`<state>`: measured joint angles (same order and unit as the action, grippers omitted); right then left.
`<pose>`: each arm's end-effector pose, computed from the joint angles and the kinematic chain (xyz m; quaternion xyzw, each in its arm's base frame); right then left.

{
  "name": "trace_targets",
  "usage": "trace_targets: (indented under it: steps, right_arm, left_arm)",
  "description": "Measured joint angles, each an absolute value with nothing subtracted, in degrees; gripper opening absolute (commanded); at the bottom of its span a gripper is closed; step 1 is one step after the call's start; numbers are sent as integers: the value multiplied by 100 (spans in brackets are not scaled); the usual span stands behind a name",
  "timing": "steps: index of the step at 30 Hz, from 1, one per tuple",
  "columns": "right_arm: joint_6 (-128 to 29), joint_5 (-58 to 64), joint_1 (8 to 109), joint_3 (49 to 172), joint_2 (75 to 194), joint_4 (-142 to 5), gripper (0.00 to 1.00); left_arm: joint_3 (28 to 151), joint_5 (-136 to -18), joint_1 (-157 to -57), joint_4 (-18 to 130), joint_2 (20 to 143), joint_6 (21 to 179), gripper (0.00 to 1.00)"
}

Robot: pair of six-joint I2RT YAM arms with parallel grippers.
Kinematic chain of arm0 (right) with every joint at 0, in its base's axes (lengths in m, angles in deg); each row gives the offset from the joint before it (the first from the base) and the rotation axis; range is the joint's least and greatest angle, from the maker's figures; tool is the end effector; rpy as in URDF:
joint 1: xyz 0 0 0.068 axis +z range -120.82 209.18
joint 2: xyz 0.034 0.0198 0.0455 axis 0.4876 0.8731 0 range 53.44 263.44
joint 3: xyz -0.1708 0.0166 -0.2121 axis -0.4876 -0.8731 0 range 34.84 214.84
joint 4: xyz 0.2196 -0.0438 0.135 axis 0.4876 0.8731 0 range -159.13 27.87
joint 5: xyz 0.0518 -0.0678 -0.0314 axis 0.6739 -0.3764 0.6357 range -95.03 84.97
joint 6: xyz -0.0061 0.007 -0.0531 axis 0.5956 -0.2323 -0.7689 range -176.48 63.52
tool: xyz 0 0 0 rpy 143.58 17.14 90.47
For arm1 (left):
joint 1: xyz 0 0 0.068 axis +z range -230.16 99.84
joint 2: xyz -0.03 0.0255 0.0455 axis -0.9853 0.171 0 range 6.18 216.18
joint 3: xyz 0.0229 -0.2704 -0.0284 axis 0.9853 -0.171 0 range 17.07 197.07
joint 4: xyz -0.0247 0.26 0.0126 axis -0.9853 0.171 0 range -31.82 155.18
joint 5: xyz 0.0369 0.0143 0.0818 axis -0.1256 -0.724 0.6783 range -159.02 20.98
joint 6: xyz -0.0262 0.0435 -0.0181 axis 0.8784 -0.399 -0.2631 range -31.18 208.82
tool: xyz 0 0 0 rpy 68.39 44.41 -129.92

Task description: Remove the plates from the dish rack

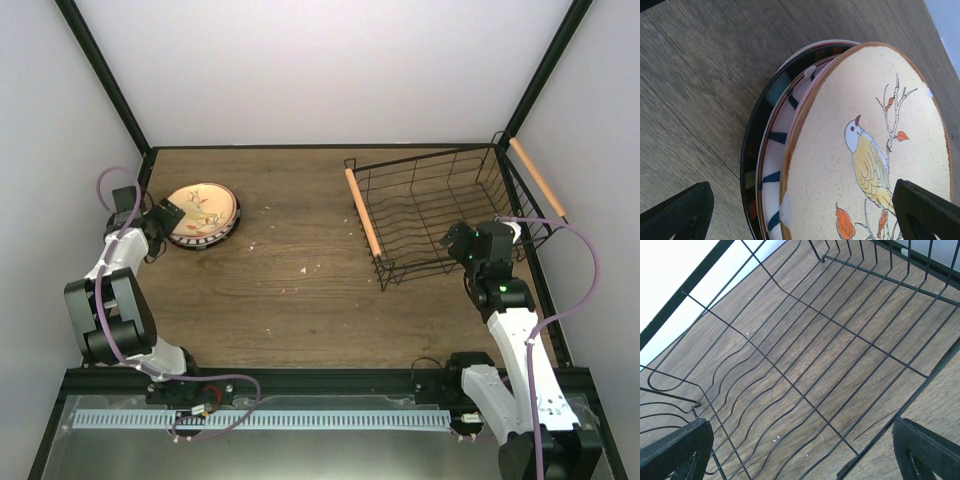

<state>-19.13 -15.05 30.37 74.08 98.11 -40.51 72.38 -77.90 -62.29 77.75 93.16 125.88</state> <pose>0.1722 -0.0026 0.2745 0.3120 0.8236 0.0814 0.4666 0.3010 0.0913 0.2145 -0.4108 0.8464 -0.1271 0.3140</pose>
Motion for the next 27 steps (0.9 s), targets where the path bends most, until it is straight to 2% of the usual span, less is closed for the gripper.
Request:
trace_targets:
  steps: [27]
  right_arm:
    - [-1913, -1354, 3037, 7397, 9811, -4141, 100]
  left_arm:
    - [7280, -8890, -6231, 7222, 8757, 12715, 100]
